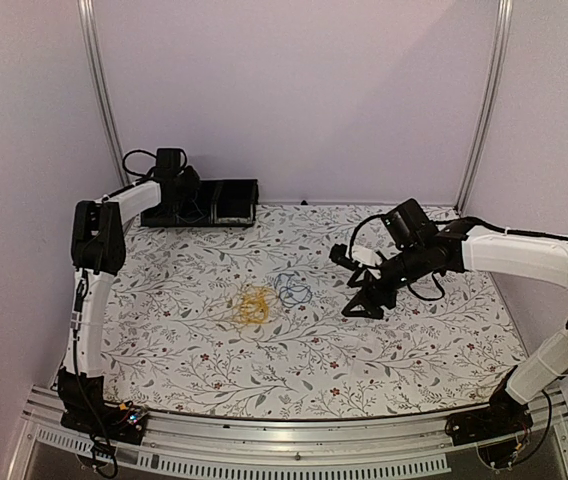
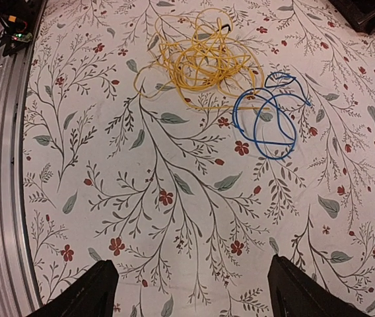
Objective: Untangle the cables
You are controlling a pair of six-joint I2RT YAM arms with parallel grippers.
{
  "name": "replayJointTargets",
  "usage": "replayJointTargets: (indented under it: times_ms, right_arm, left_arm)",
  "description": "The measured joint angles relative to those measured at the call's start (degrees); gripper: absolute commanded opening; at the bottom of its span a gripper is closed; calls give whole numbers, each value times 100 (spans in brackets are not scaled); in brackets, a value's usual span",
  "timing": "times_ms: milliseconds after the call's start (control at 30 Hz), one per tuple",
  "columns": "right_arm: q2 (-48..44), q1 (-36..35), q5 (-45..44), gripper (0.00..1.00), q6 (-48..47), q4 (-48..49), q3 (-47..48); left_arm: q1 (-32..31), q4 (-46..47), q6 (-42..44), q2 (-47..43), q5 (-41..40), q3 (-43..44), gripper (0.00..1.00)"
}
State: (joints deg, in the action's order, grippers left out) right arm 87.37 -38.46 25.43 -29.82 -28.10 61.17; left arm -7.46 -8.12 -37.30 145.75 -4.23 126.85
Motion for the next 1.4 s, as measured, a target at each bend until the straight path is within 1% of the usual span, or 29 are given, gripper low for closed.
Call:
replayJointTargets:
  times_ms: [67,133,167,200,300,367,467,567,633,800,900,967,1100,1267,1400]
  right_arm:
    - [0,0,0,83,0,-2,-33]
    - [0,0,0,83,0,-4,-50]
    - [0,0,0,83,0,-2,-50]
    - [-2,0,0,83,0,2,-50]
    - [-2,0,2,83,0,7,-50]
    - [-2,0,7,83,0,13,-50]
    - [-2,0,13,83,-2,22,-48]
    - [0,0,11,83,-2,28,-31]
    - [0,0,9,83,-2,31,9]
    - [2,2,-13,83,-4,74,66]
    - [11,2,-24,83,-4,74,107]
    - [13,2,-24,83,-4,83,122]
    - [15,2,-15,83,-4,87,125]
    - [15,2,17,83,-4,85,125]
    - [15,2,37,83,-4,83,125]
  left_arm:
    - [0,-39,-22,2,61,74,11]
    - [0,-42,-24,2,94,120,21]
    - [0,-44,-26,2,109,138,30]
    - [0,-52,-24,2,118,149,35]
    - [0,-138,4,2,125,168,42]
    - [0,-227,24,0,122,168,44]
    - [0,-391,59,-59,131,114,45]
    - [2,-562,96,-326,210,-107,44]
    - [4,-669,138,-678,240,-382,42]
    - [4,-769,238,-2050,203,-1473,40]
    - [7,-1012,238,-2623,28,-1746,39]
    - [15,-1182,214,-2806,-66,-1821,39]
    - [72,-1729,63,-2708,-85,-1794,40]
    - [151,-2498,-162,-1873,-17,-1233,41]
    - [186,-2806,-313,-1480,33,-1134,40]
